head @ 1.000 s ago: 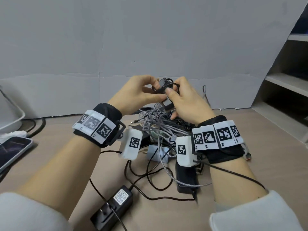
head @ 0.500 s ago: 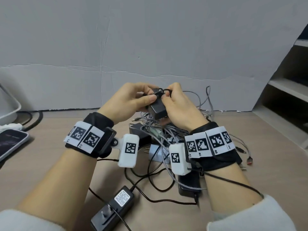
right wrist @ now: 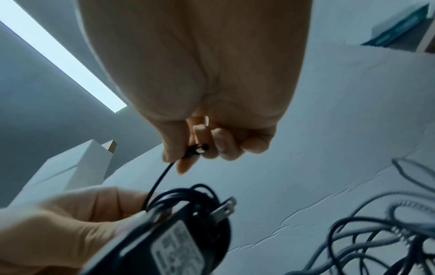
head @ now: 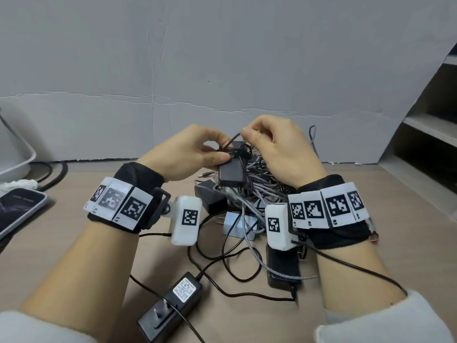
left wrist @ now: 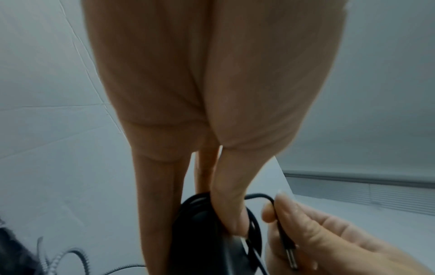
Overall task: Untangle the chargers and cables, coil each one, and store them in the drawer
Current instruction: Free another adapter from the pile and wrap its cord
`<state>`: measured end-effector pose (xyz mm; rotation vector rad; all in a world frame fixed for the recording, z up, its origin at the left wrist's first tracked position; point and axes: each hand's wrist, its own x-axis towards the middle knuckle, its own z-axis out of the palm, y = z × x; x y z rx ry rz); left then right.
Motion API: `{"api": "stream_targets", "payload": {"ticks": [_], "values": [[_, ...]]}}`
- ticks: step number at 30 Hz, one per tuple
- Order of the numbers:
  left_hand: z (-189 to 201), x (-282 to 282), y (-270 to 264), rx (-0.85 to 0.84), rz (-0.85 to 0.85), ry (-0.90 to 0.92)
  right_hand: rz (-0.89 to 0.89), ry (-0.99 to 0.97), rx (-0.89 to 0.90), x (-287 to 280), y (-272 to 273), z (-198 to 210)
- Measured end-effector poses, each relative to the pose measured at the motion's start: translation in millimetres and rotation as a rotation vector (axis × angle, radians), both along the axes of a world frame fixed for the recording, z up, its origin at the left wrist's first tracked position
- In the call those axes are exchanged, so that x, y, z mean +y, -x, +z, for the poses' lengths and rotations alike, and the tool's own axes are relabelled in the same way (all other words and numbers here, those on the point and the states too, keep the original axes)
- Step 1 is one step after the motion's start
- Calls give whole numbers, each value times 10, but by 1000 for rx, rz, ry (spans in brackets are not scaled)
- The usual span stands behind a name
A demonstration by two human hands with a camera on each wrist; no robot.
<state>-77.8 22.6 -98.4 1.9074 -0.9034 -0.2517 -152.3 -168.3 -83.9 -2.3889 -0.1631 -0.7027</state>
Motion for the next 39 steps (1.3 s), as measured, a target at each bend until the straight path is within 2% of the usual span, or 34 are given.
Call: {"api": "stream_targets", "payload": {"ticks": [3, 7, 16, 25, 29, 35, 37, 39], "values": [[44, 10, 51, -40, -46, -14, 45, -111, -78, 94, -22, 0], [92, -7, 88, -103, -27, 20, 100, -155, -79, 116, -51, -23], [87, -72, 115, -103, 49, 22, 35, -299, -48, 61, -65, -62], [-7, -218, 121, -73, 122, 61, -79, -279, 116, -12, -64, -71], [-31, -222, 101, -109, 162, 58, -68, -224, 176, -6, -31, -44], [-38, -183, 61, -104, 249, 116, -97, -309, 55, -66, -89, -68], [-33, -168, 45, -65, 286, 180, -67, -291, 124, -124, -83, -81], [-23, -159, 38, -42, 321, 241, 26, -242, 265, -114, -35, -83]]}}
